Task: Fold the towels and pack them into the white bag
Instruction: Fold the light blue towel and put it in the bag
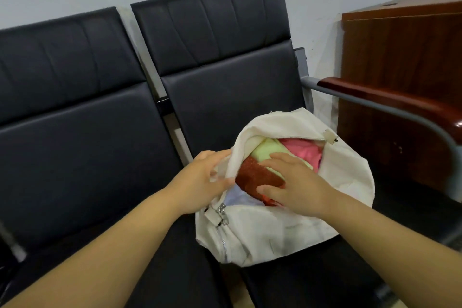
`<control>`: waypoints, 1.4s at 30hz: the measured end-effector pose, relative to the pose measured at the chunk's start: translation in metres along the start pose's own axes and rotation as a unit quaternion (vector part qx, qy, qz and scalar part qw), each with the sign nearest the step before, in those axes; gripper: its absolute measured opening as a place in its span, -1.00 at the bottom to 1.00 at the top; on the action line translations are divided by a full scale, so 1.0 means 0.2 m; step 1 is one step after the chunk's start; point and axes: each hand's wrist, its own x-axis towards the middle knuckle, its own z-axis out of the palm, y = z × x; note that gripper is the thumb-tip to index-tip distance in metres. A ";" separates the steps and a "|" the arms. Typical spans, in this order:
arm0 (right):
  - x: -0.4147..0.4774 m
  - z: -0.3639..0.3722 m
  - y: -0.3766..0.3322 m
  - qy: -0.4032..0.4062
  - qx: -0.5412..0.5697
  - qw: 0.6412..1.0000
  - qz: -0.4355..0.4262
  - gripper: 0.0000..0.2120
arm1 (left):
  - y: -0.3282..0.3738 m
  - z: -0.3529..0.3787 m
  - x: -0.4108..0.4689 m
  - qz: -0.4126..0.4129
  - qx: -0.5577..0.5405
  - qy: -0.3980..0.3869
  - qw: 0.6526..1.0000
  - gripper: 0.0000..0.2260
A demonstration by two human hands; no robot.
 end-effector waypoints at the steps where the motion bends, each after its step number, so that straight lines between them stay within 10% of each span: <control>1: -0.02 0.01 -0.08 0.006 0.006 1.000 -0.020 -0.44 | -0.03 -0.02 -0.09 -0.002 0.000 0.012 1.000 -0.42; 15: -0.08 0.66 -1.50 -0.155 -0.031 0.966 -0.204 -0.37 | -0.95 -0.57 -1.73 -0.240 0.121 0.083 0.960 -0.41; 24: -0.05 1.50 -2.47 -0.301 0.015 0.912 -0.277 -0.41 | -1.52 -0.90 -2.69 -0.417 0.130 0.220 0.872 -0.28; 35: 0.15 2.18 -3.18 -0.292 0.130 0.902 -0.289 -0.45 | -2.02 -0.91 -2.93 -0.527 0.040 0.328 0.783 -0.35; 42: 0.27 2.37 -3.49 -0.324 0.104 0.864 -0.372 -0.38 | -2.18 -0.94 -2.93 -0.472 0.024 0.358 0.805 -0.45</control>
